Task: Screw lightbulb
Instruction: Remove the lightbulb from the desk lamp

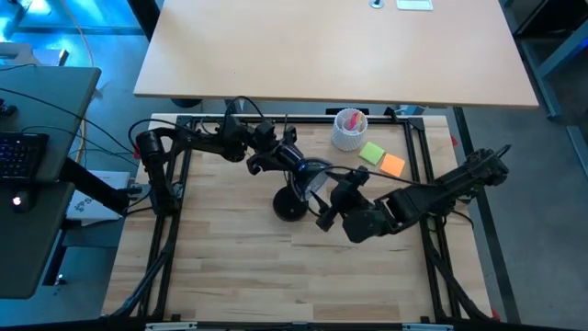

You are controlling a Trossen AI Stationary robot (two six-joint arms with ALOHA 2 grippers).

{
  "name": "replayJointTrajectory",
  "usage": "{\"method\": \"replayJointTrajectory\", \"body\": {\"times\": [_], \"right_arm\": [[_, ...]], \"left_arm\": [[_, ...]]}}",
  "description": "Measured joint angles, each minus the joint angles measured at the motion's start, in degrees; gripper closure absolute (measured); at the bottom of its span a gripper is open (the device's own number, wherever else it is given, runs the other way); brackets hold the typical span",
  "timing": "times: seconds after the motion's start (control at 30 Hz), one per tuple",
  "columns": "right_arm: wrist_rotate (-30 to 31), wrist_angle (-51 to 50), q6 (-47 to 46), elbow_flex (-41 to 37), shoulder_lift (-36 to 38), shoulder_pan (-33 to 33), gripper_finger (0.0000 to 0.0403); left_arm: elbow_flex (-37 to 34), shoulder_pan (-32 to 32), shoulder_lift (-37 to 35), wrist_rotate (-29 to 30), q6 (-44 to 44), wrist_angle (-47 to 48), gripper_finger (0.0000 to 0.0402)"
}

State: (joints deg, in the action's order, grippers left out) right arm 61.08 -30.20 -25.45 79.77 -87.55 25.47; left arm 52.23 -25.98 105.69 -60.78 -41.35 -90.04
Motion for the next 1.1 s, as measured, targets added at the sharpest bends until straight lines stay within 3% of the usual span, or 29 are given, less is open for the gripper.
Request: {"method": "replayJointTrajectory", "body": {"times": [0.4,0.6,0.87,1.1], "right_arm": [[-5.0,6.5,-1.5,0.0,0.1,-4.6,0.0117],[-15.5,9.5,3.1,0.0,-0.3,-8.5,0.0133],[-16.7,11.0,23.5,0.0,-0.5,-10.5,0.0134],[-16.4,11.5,53.8,0.0,-0.5,-10.4,0.0134]], "left_arm": [[0.1,-2.7,-0.1,-3.5,-2.1,1.0,0.0133],[0.0,-2.9,-0.1,-3.8,-2.5,1.1,0.0133],[0.0,-2.7,-0.1,-3.8,-3.0,1.4,0.0133],[0.0,-2.7,0.0,-2.6,-3.1,1.9,0.0133]]}}
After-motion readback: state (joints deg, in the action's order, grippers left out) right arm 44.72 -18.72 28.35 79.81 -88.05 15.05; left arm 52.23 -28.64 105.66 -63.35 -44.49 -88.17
